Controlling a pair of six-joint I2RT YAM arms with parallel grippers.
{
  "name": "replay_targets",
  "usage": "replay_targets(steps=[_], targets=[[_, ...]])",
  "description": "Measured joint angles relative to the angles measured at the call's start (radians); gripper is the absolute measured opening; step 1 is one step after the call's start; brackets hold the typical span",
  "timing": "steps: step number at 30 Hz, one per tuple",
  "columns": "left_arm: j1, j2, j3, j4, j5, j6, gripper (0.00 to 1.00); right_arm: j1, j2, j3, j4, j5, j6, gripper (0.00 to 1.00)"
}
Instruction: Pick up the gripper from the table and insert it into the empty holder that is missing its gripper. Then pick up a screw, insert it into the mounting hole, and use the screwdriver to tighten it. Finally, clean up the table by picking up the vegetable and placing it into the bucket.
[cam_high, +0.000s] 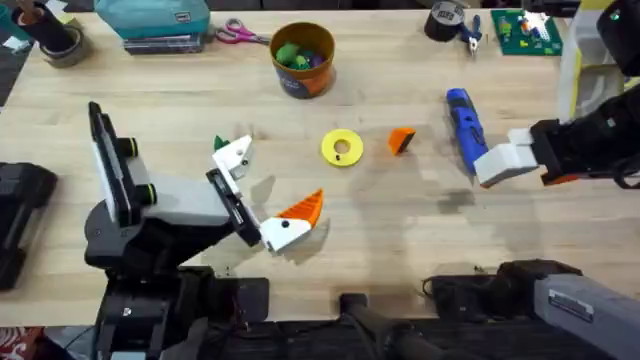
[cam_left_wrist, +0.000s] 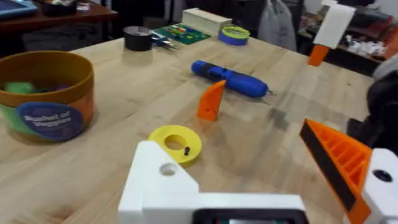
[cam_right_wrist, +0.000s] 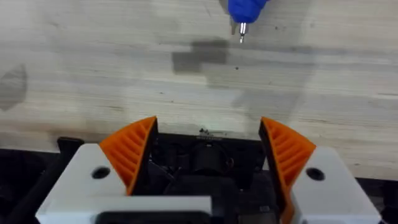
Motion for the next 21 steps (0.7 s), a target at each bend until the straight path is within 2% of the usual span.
replay_targets(steps=[12, 21], targets=[[0.000, 0.000, 0.000, -0.020, 0.133, -0.015, 0.986, 0.000, 0.000, 0.000, 0.000, 0.000, 0.000, 0.996], [0.000, 0.000, 0.000, -0.027, 0.175, 0.042, 0.985, 0.000, 0.000, 0.000, 0.000, 0.000, 0.000, 0.996]])
